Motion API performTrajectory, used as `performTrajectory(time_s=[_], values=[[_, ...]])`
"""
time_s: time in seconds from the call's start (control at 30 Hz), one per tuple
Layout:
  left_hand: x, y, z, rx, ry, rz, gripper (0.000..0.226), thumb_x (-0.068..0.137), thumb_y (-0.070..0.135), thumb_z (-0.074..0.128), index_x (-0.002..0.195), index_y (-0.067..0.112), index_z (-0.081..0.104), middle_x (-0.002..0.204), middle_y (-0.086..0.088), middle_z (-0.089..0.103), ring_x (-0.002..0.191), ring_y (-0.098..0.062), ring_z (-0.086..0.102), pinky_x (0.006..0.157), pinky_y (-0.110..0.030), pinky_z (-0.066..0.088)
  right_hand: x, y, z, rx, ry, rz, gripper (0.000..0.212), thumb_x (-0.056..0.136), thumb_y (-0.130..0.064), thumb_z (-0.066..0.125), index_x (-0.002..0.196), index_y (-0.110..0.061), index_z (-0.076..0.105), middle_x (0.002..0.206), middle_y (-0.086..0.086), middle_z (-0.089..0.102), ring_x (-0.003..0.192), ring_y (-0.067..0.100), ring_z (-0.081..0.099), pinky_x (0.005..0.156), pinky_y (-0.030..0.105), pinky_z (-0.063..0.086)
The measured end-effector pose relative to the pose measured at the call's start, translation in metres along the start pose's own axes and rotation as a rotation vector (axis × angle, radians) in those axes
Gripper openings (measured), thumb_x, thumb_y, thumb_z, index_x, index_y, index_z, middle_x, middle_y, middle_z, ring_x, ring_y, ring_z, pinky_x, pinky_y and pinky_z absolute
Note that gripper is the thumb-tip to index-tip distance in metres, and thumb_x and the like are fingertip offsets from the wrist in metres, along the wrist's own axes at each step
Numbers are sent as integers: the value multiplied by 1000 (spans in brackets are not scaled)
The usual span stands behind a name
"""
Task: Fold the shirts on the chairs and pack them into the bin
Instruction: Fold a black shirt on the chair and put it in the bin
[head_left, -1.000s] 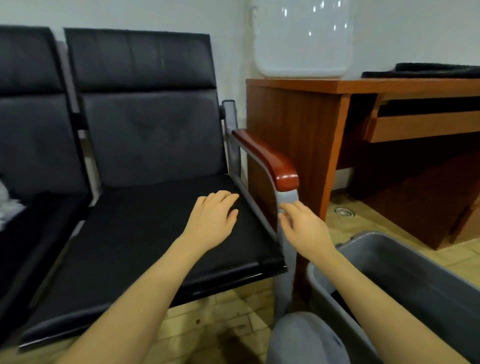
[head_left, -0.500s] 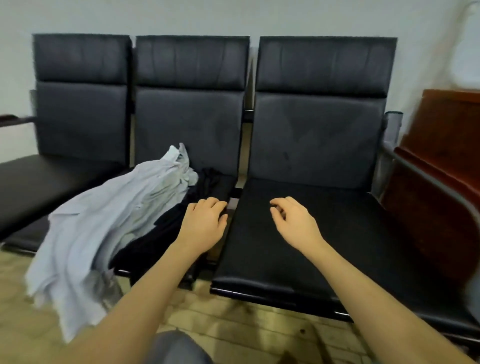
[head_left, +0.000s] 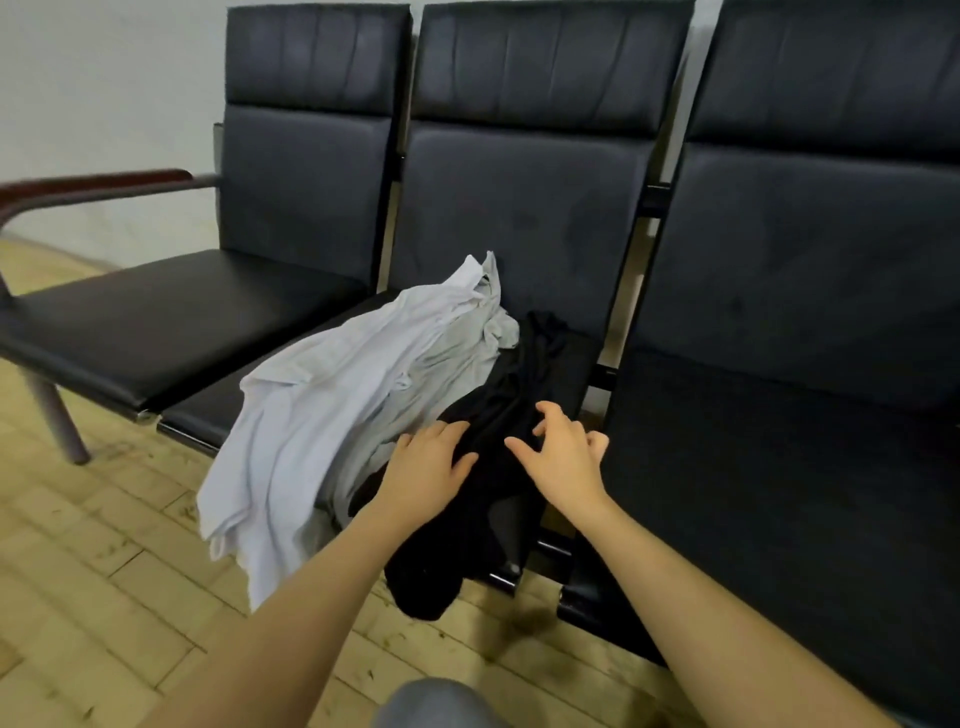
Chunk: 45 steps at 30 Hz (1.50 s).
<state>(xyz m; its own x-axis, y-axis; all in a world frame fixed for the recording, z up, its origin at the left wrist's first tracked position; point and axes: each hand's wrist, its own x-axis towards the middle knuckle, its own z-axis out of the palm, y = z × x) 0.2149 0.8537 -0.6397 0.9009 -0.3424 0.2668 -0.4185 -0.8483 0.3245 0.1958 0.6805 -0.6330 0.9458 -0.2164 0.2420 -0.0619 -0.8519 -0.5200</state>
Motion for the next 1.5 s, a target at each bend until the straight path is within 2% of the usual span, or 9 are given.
performTrajectory(time_s=[0.27, 0.4, 0.5, 0.67, 0.77, 0.9, 1.0, 1.3, 1.5], values=[[-3, -1, 1, -267, 91, -16, 51, 94, 29, 55, 140, 14, 39, 129, -5, 50, 117, -19, 51, 93, -28, 42, -6, 0, 10, 108, 73, -43, 32, 96, -14, 52, 126, -22, 51, 85, -11, 44, 90, 12, 51, 85, 25, 22], [-1, 14, -9, -343, 91, 64, 51, 94, 33, 55, 139, 16, 39, 120, -1, 48, 110, -12, 50, 90, -19, 38, -8, 13, -17, 224, 201, -126, 29, 96, -10, 51, 123, -17, 61, 94, -4, 50, 89, 19, 56, 93, 41, 42], [1, 27, -11, -306, 111, 140, 46, 94, 33, 54, 136, 16, 43, 105, 7, 42, 92, -4, 44, 84, -16, 38, -9, 29, -40, 228, 260, -138, 27, 96, -8, 52, 118, -13, 66, 95, 0, 53, 90, 18, 56, 94, 45, 44], [1, 32, 0, -164, 120, 154, 45, 95, 40, 51, 131, 13, 50, 115, -2, 52, 107, -19, 51, 88, -30, 45, -15, 55, -63, 167, 154, -80, 24, 97, -11, 52, 115, -11, 67, 98, -2, 54, 93, 10, 54, 82, 8, 36], [6, 39, 7, -128, 129, 133, 45, 96, 42, 47, 131, 14, 50, 123, -3, 53, 113, -22, 50, 97, -33, 39, -20, 64, -57, 130, 94, -62, 21, 96, -13, 53, 111, -13, 67, 96, -5, 52, 86, 4, 50, 75, 7, 37], [18, 53, 13, -158, 25, 165, 50, 97, 44, 43, 139, 17, 40, 135, 1, 46, 121, -18, 46, 101, -32, 33, -21, 74, -48, 120, 135, -70, 14, 95, -13, 55, 100, -16, 67, 92, -7, 50, 84, 8, 52, 85, 27, 45], [20, 56, 20, -347, -63, 131, 53, 95, 38, 51, 142, 18, 36, 136, 0, 46, 123, -19, 48, 101, -32, 39, -21, 76, -48, 191, 193, -73, 13, 94, -7, 55, 96, -11, 67, 96, -3, 51, 84, 1, 51, 80, 7, 36], [29, 72, 7, -468, 254, 192, 50, 92, 24, 60, 139, 18, 42, 125, 0, 54, 115, -11, 51, 90, -11, 34, -29, 67, -74, 303, 387, -130, 15, 94, -3, 53, 98, -9, 67, 91, 0, 59, 85, -5, 54, 76, 2, 37], [36, 129, -29, -410, 378, 390, 45, 94, 20, 57, 137, 11, 45, 106, -6, 55, 100, -17, 54, 85, -31, 47, -46, 77, -144, 268, 524, -160, 17, 95, -6, 53, 104, -11, 67, 92, -4, 58, 88, -8, 54, 75, 0, 35]])
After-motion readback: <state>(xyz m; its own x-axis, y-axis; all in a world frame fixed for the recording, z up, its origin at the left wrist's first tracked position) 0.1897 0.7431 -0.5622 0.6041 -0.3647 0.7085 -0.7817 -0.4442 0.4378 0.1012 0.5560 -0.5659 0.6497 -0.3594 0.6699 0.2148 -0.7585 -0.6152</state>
